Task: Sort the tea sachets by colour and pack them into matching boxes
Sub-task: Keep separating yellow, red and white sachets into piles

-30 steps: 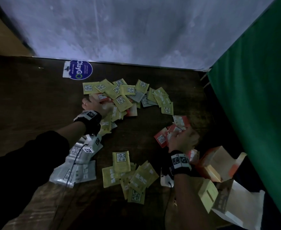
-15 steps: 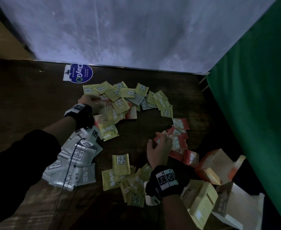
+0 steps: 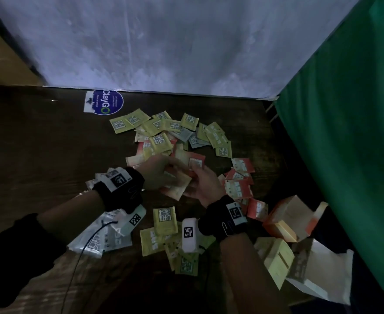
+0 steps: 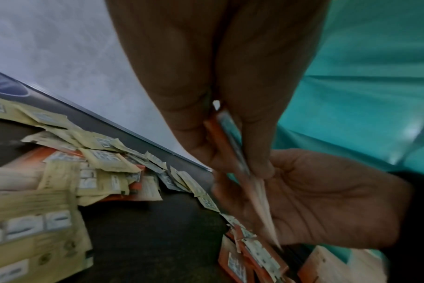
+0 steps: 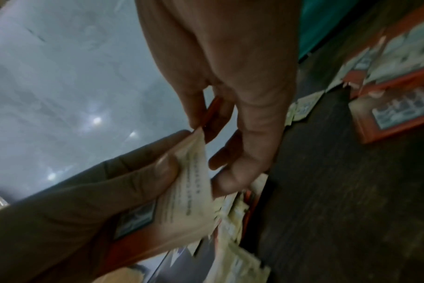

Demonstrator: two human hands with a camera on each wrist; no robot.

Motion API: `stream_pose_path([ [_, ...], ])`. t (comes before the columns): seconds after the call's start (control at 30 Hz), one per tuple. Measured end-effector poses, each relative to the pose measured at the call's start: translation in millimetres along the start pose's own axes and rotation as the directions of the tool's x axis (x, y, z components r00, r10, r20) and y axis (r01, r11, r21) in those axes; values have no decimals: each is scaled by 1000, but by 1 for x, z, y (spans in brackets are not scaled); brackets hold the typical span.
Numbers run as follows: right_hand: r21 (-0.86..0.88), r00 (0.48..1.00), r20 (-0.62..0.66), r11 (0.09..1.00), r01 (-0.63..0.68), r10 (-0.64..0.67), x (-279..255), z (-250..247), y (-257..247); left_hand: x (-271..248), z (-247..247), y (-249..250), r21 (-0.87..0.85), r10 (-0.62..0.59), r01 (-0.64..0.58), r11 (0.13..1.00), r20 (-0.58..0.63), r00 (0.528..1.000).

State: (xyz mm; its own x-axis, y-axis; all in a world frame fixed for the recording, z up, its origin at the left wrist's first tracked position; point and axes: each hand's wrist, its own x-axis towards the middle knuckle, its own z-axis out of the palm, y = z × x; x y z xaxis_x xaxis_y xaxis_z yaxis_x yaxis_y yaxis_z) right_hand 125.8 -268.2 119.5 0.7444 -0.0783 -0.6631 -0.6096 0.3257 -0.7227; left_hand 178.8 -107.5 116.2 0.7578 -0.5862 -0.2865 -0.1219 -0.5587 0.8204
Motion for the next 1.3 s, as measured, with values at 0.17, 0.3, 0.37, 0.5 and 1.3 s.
stream_pose_path([
  [0.17, -4, 992, -75, 995, 97, -97, -2, -32, 8, 16, 14, 10, -193, -139, 98, 976, -215, 967],
  [0.3, 81, 993, -3, 990, 120, -120, -5, -33, 20, 20, 39, 35, -414, -153, 97, 905, -103, 983],
  [0.37, 111, 984, -106, 981, 158, -146, -3, -39, 21, 18, 51, 37, -371, -162, 128, 920, -62, 985],
  [0.5, -194, 851, -474, 970, 147, -224, 8, -75, 24, 20, 48, -6, 104, -170, 192, 976, -188, 967],
  [1.3, -369, 935, -257, 919, 138, -244, 34, -34, 32, 65, 15, 2, 136, -161, 176, 975, -114, 980],
])
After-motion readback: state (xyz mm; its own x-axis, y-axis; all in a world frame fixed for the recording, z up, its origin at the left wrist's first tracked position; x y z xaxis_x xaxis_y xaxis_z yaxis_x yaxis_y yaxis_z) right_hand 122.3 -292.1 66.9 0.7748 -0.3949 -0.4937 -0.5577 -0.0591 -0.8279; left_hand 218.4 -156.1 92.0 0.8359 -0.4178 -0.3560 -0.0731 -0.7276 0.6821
